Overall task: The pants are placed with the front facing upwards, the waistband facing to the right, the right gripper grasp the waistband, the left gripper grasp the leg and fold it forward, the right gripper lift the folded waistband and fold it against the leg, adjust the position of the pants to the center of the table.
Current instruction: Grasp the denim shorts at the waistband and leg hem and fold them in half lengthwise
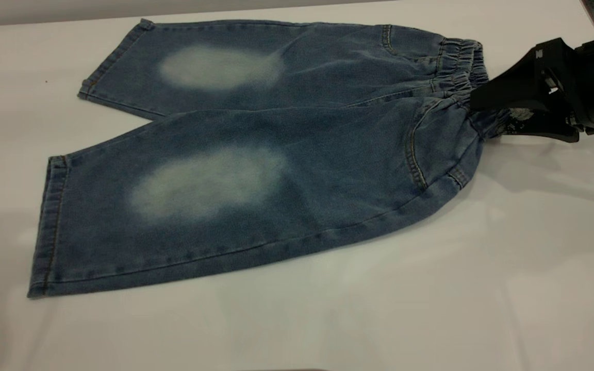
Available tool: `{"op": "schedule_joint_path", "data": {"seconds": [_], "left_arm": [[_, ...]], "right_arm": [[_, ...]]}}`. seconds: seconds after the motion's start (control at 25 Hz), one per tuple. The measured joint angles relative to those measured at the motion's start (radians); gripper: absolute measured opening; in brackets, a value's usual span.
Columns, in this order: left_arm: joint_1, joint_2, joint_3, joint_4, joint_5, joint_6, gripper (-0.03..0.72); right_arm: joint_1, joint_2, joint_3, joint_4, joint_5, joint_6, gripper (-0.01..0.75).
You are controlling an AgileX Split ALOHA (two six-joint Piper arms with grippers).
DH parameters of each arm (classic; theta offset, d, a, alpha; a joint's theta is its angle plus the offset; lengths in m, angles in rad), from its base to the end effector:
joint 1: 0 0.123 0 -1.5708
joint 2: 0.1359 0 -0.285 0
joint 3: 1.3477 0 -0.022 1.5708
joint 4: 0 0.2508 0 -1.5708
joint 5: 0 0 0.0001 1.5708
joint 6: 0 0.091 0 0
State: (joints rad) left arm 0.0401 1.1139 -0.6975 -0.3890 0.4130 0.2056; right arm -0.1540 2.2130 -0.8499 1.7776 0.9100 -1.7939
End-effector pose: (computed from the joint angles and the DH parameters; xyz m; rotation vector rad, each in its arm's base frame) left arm 0.2228 -0.0050 0.2742 -0.1414 2.2817 -0.2337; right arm 0.3313 0.0198 0.0433 -0.0077 2.3811 1.0991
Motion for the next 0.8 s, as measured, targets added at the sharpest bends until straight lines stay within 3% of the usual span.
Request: {"op": "schedule_joint_path", "data": {"seconds": [0.12,0.24,0.32,0.52,0.8], "left_arm": [[0.000,0.000,0.000,0.000,0.002,0.000,0.536],[0.000,0.003,0.000,0.000,0.022,0.000,0.514],[0.000,0.018,0.000,0.003,0.054,0.000,0.510],[0.000,0.116,0.011,0.022,0.145,0.000,0.506],[0.000,0.327,0.049,0.025,0.131,0.020,0.506]], "right_arm": [[0.000,0.000,0.000,-0.005,-0.007,0.025,0.278],[0.000,0.000,0.000,-0.005,-0.031,0.049,0.101],[0.000,0.000,0.000,-0.005,-0.055,0.071,0.043],[0.000,0.000,0.000,-0.020,-0.082,0.125,0.033],[0.000,0.000,0.000,-0.036,-0.082,0.139,0.033]]}}
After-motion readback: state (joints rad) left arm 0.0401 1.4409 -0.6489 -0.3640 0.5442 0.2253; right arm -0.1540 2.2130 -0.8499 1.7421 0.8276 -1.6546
